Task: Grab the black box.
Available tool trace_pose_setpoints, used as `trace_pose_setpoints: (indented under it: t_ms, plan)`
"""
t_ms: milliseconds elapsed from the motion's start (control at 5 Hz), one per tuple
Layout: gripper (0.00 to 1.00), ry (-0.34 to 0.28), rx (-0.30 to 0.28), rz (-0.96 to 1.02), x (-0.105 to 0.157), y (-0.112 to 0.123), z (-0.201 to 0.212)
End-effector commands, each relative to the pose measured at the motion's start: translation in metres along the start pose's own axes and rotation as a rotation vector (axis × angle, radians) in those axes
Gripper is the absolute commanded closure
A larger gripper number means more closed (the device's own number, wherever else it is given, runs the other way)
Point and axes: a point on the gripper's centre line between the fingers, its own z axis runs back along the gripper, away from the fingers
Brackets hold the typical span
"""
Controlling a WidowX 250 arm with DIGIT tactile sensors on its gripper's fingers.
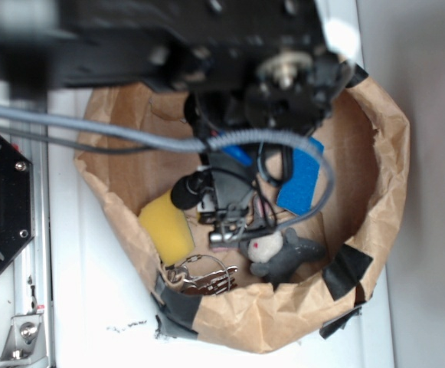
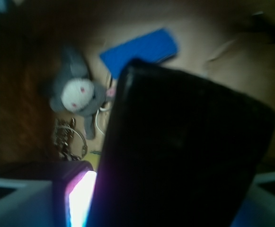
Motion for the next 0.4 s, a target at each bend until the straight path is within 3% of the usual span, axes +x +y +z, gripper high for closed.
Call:
trace_pose_setpoints:
  t_ms: [0, 200]
  plan:
    - [1.0, -0.108, 0.012, 0.066, 0.021, 0.006, 0.0352]
    - [1.0, -0.075, 0.039, 0.055, 0.0295, -0.001, 0.026]
